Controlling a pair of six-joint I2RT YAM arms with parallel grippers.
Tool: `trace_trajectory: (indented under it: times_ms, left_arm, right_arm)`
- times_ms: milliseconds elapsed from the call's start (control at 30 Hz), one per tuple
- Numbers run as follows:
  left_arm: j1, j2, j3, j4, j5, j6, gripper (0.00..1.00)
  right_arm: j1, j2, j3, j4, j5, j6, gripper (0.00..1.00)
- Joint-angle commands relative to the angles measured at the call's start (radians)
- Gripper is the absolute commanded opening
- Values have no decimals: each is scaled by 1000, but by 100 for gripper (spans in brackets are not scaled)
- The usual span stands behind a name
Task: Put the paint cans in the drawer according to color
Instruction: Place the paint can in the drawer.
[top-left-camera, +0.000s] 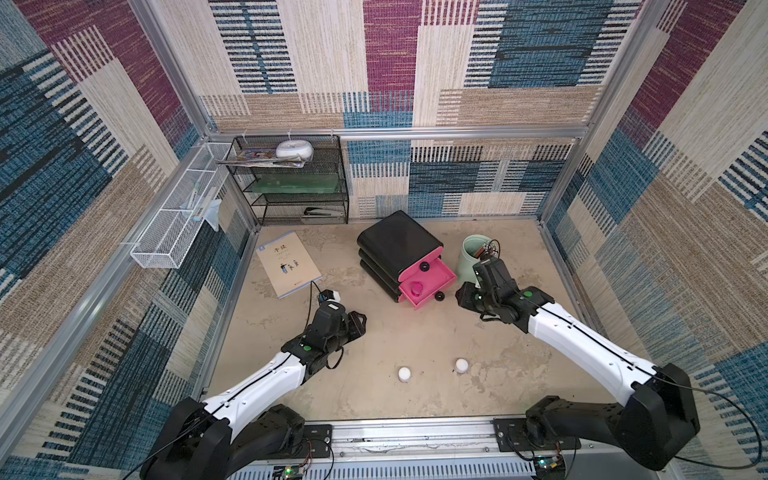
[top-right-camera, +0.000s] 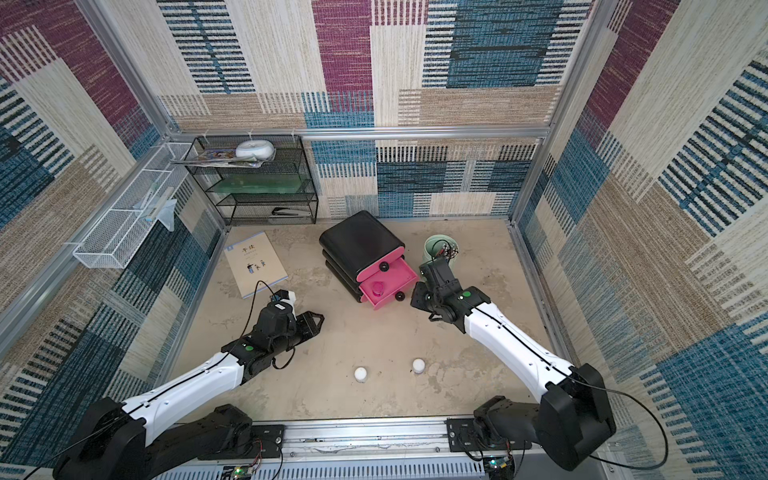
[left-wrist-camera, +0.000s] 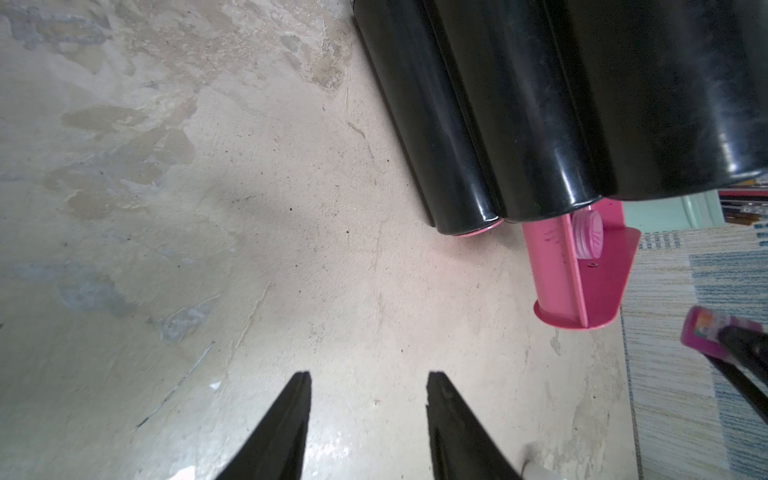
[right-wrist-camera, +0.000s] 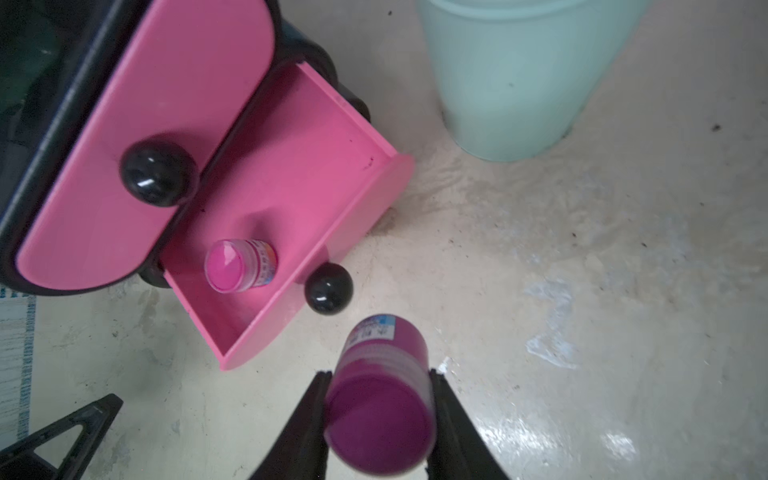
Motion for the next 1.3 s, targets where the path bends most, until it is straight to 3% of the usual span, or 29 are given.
trace_trajectory:
  times_ms: [0, 400, 667, 933, 1267]
  left_arm:
    - [2, -13, 0, 6, 1, 4, 50]
    - [1, -6, -4, 27, 16, -11, 50]
    - [3, 6, -7, 36, 26, -14, 50]
    - [3, 8, -6, 37, 26, -13, 50]
    - [4, 0, 0, 35, 26, -17, 50]
  right_arm:
    - [-2, 79, 67, 126, -51, -64, 24]
    - [-5, 361, 290, 81, -59, -157, 24]
    - [-4, 424, 310, 76, -27, -168, 27]
    - [-4, 455, 334, 58, -17, -182, 43]
    - [-4, 414, 361, 32, -31, -187, 51]
